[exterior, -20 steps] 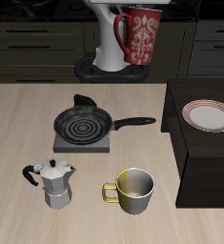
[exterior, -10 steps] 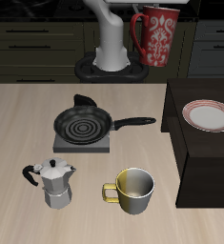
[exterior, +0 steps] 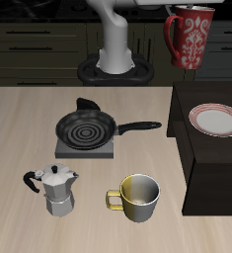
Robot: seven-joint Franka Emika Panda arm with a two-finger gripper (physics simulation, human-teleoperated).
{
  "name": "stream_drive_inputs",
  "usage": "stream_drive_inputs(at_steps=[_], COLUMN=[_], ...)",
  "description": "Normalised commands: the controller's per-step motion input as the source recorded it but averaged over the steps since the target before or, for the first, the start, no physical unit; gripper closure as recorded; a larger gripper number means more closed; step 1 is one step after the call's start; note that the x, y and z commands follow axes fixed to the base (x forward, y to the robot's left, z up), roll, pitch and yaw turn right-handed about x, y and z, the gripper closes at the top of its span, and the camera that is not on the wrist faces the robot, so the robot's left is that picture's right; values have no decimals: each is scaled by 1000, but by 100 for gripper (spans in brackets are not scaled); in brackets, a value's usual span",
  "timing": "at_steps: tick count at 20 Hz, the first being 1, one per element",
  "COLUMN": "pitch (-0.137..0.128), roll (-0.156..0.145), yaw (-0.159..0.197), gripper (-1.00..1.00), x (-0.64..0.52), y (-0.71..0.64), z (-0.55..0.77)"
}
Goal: Place the red mug on the plate
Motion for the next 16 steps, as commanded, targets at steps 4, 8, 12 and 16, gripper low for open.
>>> stream_drive_inputs(at_steps=[4, 8, 12, 16], pitch=[-17, 16, 57, 16], roll=[19, -5, -58, 2], yaw=[66, 9, -21, 6], gripper=[100, 100, 100, 100], x=[-19, 235, 330, 83], y=[380, 224, 59, 129], z=[137, 218, 32, 36])
